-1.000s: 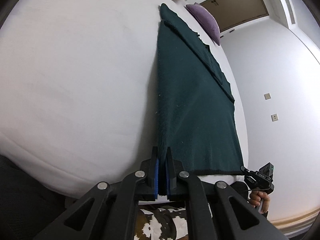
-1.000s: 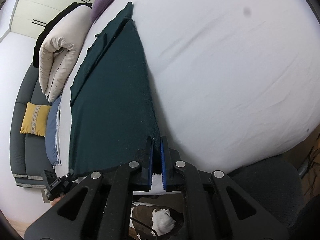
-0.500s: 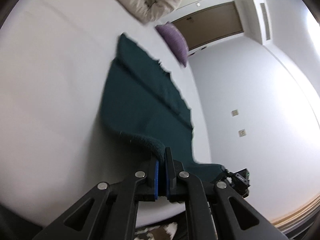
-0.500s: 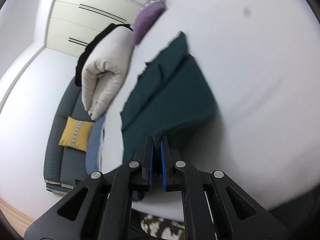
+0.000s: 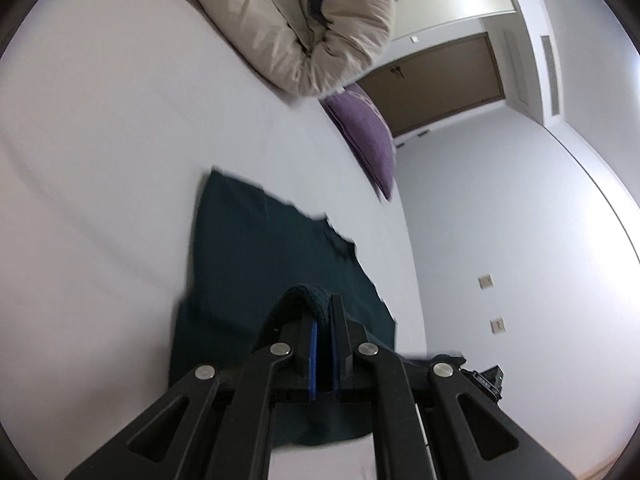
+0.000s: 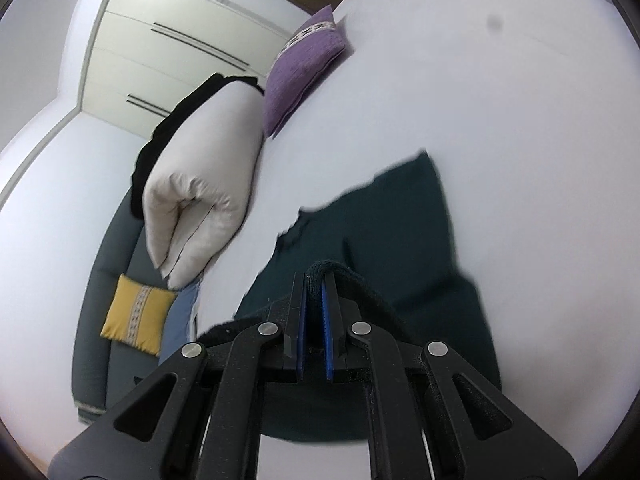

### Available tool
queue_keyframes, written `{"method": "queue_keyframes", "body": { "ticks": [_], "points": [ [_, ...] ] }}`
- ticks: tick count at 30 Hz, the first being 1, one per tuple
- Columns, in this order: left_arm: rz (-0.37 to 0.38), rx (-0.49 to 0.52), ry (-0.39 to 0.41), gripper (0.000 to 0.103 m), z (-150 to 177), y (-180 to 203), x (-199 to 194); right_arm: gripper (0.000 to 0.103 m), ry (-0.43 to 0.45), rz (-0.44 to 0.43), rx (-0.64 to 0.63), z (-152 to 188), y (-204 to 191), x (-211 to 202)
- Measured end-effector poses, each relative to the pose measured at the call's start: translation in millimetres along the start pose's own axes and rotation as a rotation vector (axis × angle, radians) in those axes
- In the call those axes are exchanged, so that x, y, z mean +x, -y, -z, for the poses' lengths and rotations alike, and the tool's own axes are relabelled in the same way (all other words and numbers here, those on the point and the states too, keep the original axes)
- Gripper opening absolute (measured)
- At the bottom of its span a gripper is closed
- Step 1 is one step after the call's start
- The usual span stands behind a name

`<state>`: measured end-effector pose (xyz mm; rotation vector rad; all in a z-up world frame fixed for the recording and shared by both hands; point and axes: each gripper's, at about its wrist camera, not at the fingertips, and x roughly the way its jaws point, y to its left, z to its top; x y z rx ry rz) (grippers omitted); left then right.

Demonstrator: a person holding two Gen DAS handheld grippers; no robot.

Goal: Fold small clothes

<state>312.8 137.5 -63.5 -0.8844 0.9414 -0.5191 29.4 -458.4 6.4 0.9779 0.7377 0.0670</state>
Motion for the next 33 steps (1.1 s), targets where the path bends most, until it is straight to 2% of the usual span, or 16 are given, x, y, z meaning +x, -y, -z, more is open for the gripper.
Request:
{"method": "queue_keyframes", "body": {
  "ticks": [4,8,10,13,15,16,17,18,19,20,22,24,28,31,33],
  "points": [
    [-0.049,0.010,0.012,0.006,-35,-7,35,0.005,0.036,0.043,0.017,-48,6,53],
    [-0.097,0.024,0.021,0.006,-54,-16,67,0.005,0.039,0.114,0.019,-79,16,105],
    [-0.110,0.027,0.020,0.007,-60,-23,82,0.005,0.050,0.137,0.033,-88,25,123],
    [-0.176,0.021,0.002,0.007,-67,-37,106,0.006,0.055,0.191,0.055,-100,38,151],
    [-0.204,0.008,-0.005,0.015,-67,-44,113,0.010,0.056,0.245,0.080,-104,51,166],
    [-0.196,0.006,-0.002,0.018,-65,-47,112,0.016,0.072,0.270,0.081,-105,56,171],
    [-0.183,0.002,0.007,0.025,-64,-47,110,0.036,0.085,0.284,0.077,-106,57,174],
    [-0.176,-0.003,0.021,0.039,-62,-47,103,0.049,0.096,0.261,0.071,-107,58,175],
    [-0.182,-0.002,0.035,0.048,-62,-45,100,0.056,0.107,0.237,0.070,-107,57,174],
    [-0.195,0.003,0.069,0.060,-61,-42,90,0.071,0.130,0.259,0.061,-108,54,171],
    [-0.200,0.018,0.119,0.061,-58,-37,75,0.073,0.164,0.312,0.029,-107,49,160],
    [-0.207,0.073,0.128,0.061,-48,-26,63,0.073,0.158,0.304,-0.007,-104,41,152],
    [-0.253,0.235,0.149,0.061,-13,4,51,0.070,0.104,0.240,-0.184,-82,3,149],
    [-0.281,0.368,0.103,0.061,20,29,69,0.069,0.011,0.160,-0.289,-51,-23,170],
    [-0.339,0.456,0.070,0.060,36,39,86,0.069,-0.051,0.151,-0.333,-29,-29,192]
  ]
}}
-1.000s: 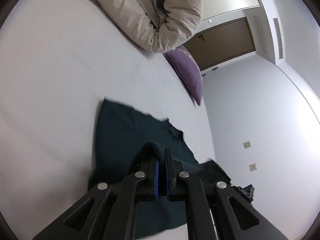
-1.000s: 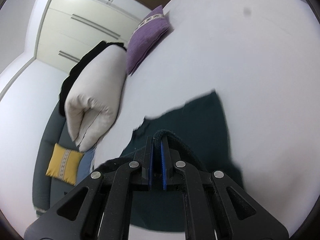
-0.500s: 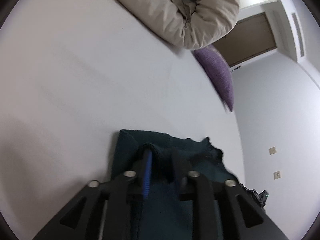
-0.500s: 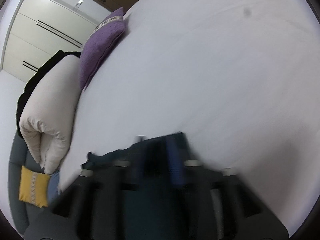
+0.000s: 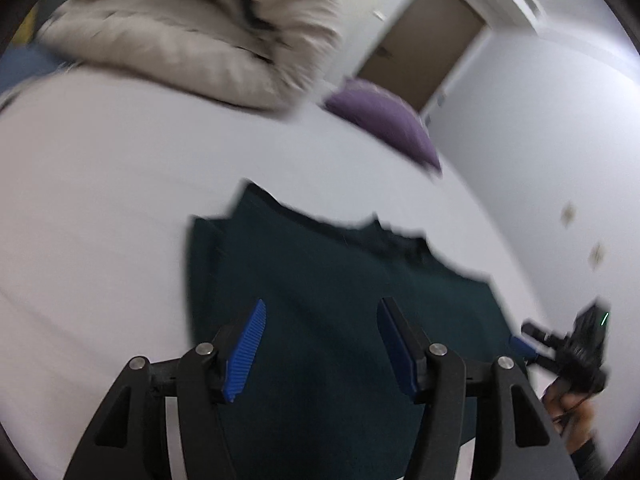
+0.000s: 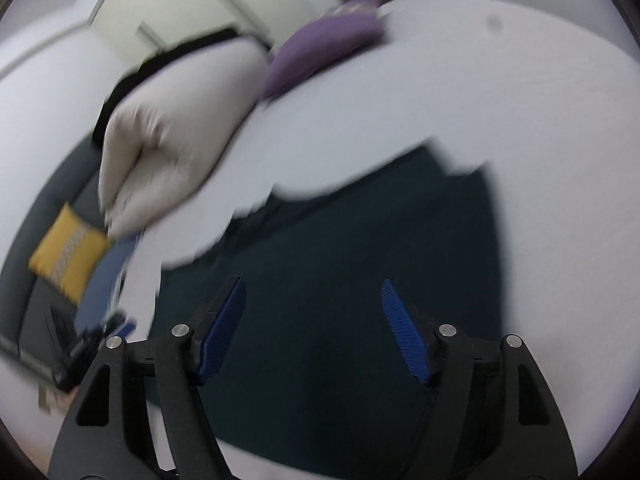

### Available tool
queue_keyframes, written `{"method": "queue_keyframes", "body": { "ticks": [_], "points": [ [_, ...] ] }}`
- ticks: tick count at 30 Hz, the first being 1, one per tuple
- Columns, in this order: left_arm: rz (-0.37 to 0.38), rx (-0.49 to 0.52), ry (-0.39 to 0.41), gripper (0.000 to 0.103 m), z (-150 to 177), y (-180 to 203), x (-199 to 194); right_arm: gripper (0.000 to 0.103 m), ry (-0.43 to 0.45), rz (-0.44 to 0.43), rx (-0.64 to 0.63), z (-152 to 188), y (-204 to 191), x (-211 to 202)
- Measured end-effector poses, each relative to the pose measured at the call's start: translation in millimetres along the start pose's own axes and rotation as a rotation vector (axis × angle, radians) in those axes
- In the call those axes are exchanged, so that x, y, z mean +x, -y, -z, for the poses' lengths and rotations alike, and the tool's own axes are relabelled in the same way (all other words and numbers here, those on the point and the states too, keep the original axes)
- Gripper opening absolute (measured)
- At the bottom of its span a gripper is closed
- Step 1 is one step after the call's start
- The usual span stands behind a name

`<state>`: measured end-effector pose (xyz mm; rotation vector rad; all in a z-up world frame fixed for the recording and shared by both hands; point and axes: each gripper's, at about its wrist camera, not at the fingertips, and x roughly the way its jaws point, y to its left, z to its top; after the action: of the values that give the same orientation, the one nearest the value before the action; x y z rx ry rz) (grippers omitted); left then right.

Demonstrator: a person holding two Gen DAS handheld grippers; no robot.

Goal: Fold small clothes

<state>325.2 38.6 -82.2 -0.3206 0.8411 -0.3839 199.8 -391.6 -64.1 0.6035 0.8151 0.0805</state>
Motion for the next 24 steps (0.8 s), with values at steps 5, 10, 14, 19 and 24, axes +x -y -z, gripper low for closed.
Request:
{"method": "queue_keyframes", "body": {
  "ticks": [5,10,14,19,24],
  "points": [
    [-0.110,0.057,-0.062,0.031,22,-14,24,0.037,-0.014,0.052,0.025,29,21,25],
    [-0.123,0.026,-0.037,0.022,33,-33,-6,0.027,0.097,0.079,0.214,29,70,-10],
    [-0.064,0.093,0.017,0.050,44,16,-30,0.033,0.124,-0.005,0.276,53,50,-35],
    [-0.096,0.244,-0.024,0.058,65,70,0,0.037,-0.082,-0.266,0.149,79,-39,24],
    [-0.109,0.177,-0.073,0.042,71,33,8,0.034,-0.189,-0.249,0.196,98,-33,85]
  ]
}}
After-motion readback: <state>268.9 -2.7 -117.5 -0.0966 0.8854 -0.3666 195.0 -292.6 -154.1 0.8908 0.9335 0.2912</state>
